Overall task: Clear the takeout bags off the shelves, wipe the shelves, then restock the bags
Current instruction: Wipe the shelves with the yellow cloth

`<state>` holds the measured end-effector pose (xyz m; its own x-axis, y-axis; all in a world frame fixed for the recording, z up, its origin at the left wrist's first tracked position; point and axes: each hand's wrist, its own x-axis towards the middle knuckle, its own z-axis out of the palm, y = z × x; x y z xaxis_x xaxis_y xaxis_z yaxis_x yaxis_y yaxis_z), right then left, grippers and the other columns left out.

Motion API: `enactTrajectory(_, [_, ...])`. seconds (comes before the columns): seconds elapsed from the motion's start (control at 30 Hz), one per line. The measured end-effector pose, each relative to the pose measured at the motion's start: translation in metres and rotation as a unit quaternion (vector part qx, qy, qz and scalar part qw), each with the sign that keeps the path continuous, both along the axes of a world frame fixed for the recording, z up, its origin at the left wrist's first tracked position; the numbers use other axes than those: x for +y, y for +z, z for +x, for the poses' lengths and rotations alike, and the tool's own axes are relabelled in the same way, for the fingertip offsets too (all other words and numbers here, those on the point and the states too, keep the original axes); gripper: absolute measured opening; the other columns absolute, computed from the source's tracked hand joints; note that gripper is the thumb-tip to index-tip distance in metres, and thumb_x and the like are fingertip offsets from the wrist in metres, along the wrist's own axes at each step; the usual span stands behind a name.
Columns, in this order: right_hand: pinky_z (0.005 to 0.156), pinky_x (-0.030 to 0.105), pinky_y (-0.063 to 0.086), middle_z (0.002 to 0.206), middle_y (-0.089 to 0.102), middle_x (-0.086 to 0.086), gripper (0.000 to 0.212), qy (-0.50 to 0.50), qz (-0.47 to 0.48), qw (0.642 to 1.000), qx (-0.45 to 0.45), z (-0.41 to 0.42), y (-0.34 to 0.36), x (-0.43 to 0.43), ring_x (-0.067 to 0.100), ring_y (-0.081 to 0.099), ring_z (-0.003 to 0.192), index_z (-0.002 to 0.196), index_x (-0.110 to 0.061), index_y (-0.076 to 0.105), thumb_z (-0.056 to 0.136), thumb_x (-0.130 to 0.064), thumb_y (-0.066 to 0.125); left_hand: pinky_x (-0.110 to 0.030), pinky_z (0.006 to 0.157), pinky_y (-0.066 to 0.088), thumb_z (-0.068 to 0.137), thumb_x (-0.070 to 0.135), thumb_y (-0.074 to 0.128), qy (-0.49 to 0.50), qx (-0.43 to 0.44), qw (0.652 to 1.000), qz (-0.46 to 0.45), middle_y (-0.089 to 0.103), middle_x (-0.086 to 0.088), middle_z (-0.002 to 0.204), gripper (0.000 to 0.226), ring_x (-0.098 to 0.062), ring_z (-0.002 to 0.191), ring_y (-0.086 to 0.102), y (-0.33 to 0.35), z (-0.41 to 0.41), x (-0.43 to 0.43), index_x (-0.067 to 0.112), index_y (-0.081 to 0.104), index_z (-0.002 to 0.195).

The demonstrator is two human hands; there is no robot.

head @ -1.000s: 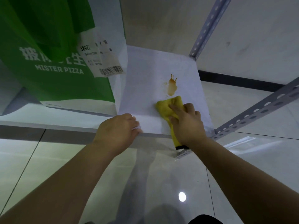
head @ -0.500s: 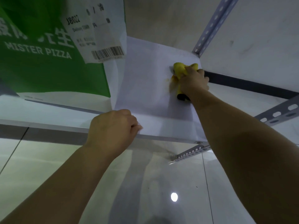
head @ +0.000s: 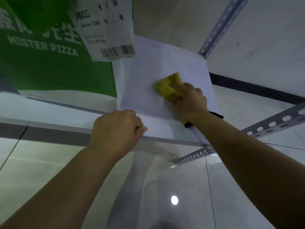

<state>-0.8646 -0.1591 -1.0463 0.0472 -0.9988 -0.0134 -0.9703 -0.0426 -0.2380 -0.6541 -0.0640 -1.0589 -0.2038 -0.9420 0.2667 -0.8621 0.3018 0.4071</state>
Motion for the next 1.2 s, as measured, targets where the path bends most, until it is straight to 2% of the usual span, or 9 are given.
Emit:
enactTrajectory(0.1, [0.103,0.048,0.023,0.141,0.039,0.008,0.056,-0.135,0.015,0.990,-0.038,-0.004,0.005,-0.045,0.037,0.034,0.125,0.144,-0.031,0.028,0.093,-0.051,0.034,-0.032,0.055,0.051,0.084,0.039,0.063,0.001,0.016,1.000,0.007,0.068,0.008,0.080,0.020,-0.019,0.065,0.064,-0.001,0.001,0.002,0.025,0.074,0.076])
enactTrajectory(0.2, [0.105,0.053,0.018,0.145,0.035,0.006,0.076,-0.175,0.049,0.979,-0.086,0.008,0.007,-0.082,0.038,0.026,0.132,0.148,-0.030,0.015,0.084,-0.069,0.030,-0.032,0.055,0.051,0.084,0.040,0.063,0.010,0.024,1.000,0.007,0.067,0.007,0.078,0.020,-0.019,0.066,0.064,-0.004,0.001,0.002,0.025,0.074,0.075])
enactTrajectory(0.27, [0.103,0.057,0.020,0.147,0.033,0.006,0.079,-0.147,0.062,0.984,-0.081,0.020,0.005,-0.095,0.040,0.026,0.132,0.147,-0.036,0.011,0.079,-0.073,0.028,-0.032,0.053,0.051,0.082,0.038,0.066,0.010,0.023,1.000,0.002,0.066,0.007,0.074,0.019,-0.019,0.063,0.063,-0.006,0.000,0.002,0.023,0.074,0.073])
enactTrajectory(0.43, [0.100,0.046,0.027,0.145,0.037,-0.001,0.046,0.058,0.029,0.997,0.032,0.046,0.008,-0.055,0.032,0.036,0.122,0.140,-0.043,0.031,0.095,-0.039,0.037,-0.033,0.046,0.050,0.081,0.039,0.065,0.005,0.019,1.000,-0.017,0.065,0.008,0.070,0.020,-0.018,0.058,0.062,-0.007,0.002,0.001,0.024,0.073,0.069])
enactTrajectory(0.53, [0.098,0.044,0.027,0.142,0.039,-0.005,0.043,0.109,-0.008,0.994,0.017,0.030,-0.001,-0.016,0.029,0.037,0.120,0.137,-0.044,0.036,0.095,-0.037,0.041,-0.032,0.046,0.050,0.078,0.044,0.055,-0.001,0.023,1.000,-0.011,0.066,0.008,0.070,0.027,-0.017,0.058,0.062,-0.006,0.003,0.000,0.025,0.074,0.070])
enactTrajectory(0.8, [0.102,0.057,0.020,0.146,0.032,0.006,0.057,-0.154,0.078,0.985,-0.027,0.018,0.012,-0.083,0.040,0.023,0.134,0.145,-0.033,0.022,0.091,-0.047,0.032,-0.033,0.051,0.052,0.082,0.039,0.065,0.004,0.038,0.999,0.006,0.067,0.008,0.076,0.019,-0.017,0.064,0.064,-0.009,0.004,0.002,0.024,0.073,0.074])
enactTrajectory(0.87, [0.100,0.057,0.021,0.146,0.032,0.005,0.062,-0.127,0.082,0.988,-0.033,0.035,0.012,-0.087,0.040,0.025,0.131,0.145,-0.035,0.019,0.088,-0.055,0.032,-0.032,0.049,0.051,0.081,0.038,0.067,0.007,0.034,0.999,-0.004,0.066,0.008,0.073,0.018,-0.018,0.062,0.063,-0.010,0.003,0.002,0.024,0.073,0.073])
enactTrajectory(1.03, [0.100,0.047,0.025,0.146,0.033,-0.001,0.049,0.058,0.036,0.997,0.034,0.055,0.006,-0.045,0.033,0.033,0.123,0.142,-0.045,0.023,0.095,-0.038,0.033,-0.034,0.050,0.052,0.082,0.043,0.059,0.004,0.029,1.000,-0.004,0.066,0.008,0.074,0.025,-0.017,0.064,0.064,-0.007,0.001,-0.001,0.025,0.074,0.071])
enactTrajectory(1.2, [0.100,0.048,0.025,0.146,0.034,-0.003,0.045,0.045,0.036,0.998,0.037,0.002,0.003,-0.019,0.032,0.032,0.124,0.140,-0.046,0.026,0.096,-0.047,0.033,-0.033,0.047,0.050,0.078,0.036,0.071,0.011,0.020,1.000,-0.001,0.066,0.008,0.071,0.015,-0.017,0.060,0.064,-0.005,0.000,-0.001,0.024,0.073,0.068])
